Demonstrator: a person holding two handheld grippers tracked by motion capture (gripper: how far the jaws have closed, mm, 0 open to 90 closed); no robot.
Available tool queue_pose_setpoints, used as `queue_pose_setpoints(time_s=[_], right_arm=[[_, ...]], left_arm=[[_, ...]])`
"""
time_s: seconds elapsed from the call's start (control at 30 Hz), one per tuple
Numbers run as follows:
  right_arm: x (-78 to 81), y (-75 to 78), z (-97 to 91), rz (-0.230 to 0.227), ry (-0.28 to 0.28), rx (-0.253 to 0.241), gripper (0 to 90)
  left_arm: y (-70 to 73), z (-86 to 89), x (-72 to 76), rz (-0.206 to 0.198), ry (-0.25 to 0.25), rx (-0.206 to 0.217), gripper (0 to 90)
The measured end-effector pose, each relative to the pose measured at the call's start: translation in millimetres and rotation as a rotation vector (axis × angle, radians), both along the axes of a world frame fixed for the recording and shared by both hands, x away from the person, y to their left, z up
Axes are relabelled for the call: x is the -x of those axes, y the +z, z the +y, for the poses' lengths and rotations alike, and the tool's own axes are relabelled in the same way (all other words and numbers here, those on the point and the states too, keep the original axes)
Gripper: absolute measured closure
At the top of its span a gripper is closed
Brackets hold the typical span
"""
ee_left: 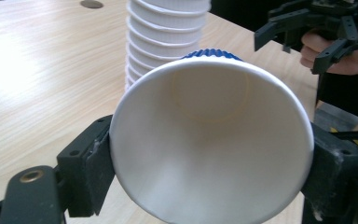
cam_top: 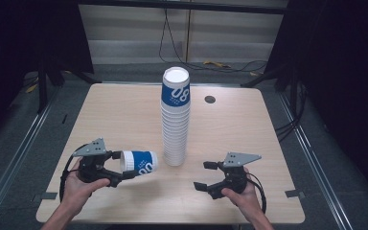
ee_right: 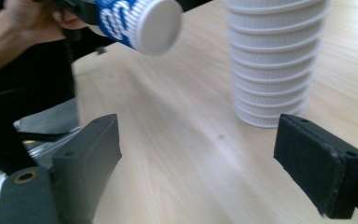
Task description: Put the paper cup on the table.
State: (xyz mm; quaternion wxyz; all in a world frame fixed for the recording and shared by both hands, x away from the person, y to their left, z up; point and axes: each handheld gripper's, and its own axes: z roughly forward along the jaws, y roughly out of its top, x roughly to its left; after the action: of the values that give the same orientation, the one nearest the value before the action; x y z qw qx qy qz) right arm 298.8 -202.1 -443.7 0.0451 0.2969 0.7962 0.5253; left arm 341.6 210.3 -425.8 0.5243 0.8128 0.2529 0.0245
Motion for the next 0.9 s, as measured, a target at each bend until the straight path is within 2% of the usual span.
queue_pose_setpoints(time_s=[0.13,0.3,0.47,0.57,0.63,0.83,0.9], right_arm=[[-0.7,-1.7,-2.9,-0.014,-0.053,0.023,16.0],[-1.9,-4.0,-5.9,-0.015,-0.091,0.016,16.3],[-1.5,-5.2,-7.8,-0.015,-0.103,0.007,16.4],[-3.7,-7.1,-8.2,-0.014,-0.102,0.011,16.4],[-5.0,-9.1,-9.8,-0.011,-0.097,0.007,16.3],[-4.7,-11.6,-13.0,-0.005,-0.104,0.007,16.7],[-3.4,-11.5,-13.5,-0.005,-0.102,0.01,16.7]], left_arm=[[0.6,2.8,-4.1,-0.006,0.009,-0.039,16.9],[3.3,7.2,-6.8,0.003,0.019,-0.048,16.7],[3.8,10.5,-11.1,0.033,0.047,-0.067,16.7],[5.7,11.8,-15.1,0.018,0.069,-0.114,16.7],[7.6,13.4,-17.8,0.028,0.099,-0.142,16.7],[6.9,15.6,-23.6,0.045,0.126,-0.183,16.5],[7.0,14.8,-25.8,0.049,0.13,-0.21,16.4]])
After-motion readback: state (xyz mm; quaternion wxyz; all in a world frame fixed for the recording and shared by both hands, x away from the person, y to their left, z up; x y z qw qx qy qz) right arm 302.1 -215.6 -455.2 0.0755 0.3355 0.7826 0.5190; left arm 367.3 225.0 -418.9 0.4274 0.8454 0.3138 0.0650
